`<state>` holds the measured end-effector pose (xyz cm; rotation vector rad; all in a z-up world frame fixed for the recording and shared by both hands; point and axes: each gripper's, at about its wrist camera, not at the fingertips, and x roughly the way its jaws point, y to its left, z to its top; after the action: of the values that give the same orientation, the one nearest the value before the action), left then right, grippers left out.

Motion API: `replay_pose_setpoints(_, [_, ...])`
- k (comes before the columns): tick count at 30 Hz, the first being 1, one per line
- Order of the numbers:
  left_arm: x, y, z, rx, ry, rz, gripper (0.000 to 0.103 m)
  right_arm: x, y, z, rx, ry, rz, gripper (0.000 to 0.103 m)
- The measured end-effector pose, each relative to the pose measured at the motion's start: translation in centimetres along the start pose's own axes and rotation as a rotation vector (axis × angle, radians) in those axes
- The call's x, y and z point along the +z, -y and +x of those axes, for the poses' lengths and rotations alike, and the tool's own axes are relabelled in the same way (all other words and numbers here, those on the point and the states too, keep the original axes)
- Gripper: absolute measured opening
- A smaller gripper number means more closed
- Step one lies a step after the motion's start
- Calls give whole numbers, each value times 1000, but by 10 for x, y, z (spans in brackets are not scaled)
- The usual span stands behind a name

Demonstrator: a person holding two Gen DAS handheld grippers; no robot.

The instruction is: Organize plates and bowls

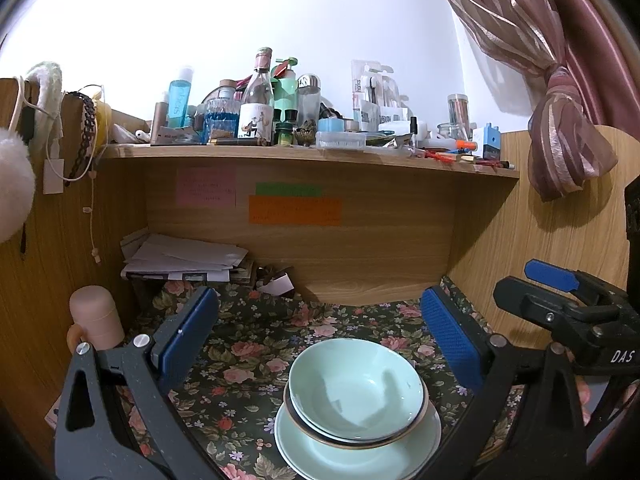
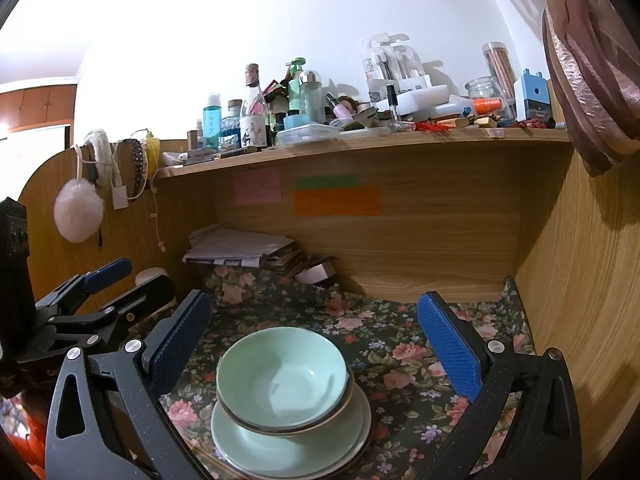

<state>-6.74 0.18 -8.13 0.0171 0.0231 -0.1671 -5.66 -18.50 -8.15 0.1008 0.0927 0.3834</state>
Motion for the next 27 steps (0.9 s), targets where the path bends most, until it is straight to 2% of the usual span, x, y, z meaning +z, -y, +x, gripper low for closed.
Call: replay_pose_setpoints(27, [-1, 0, 4, -5, -7, -8, 103, -1, 4, 4, -5, -2, 4, 103])
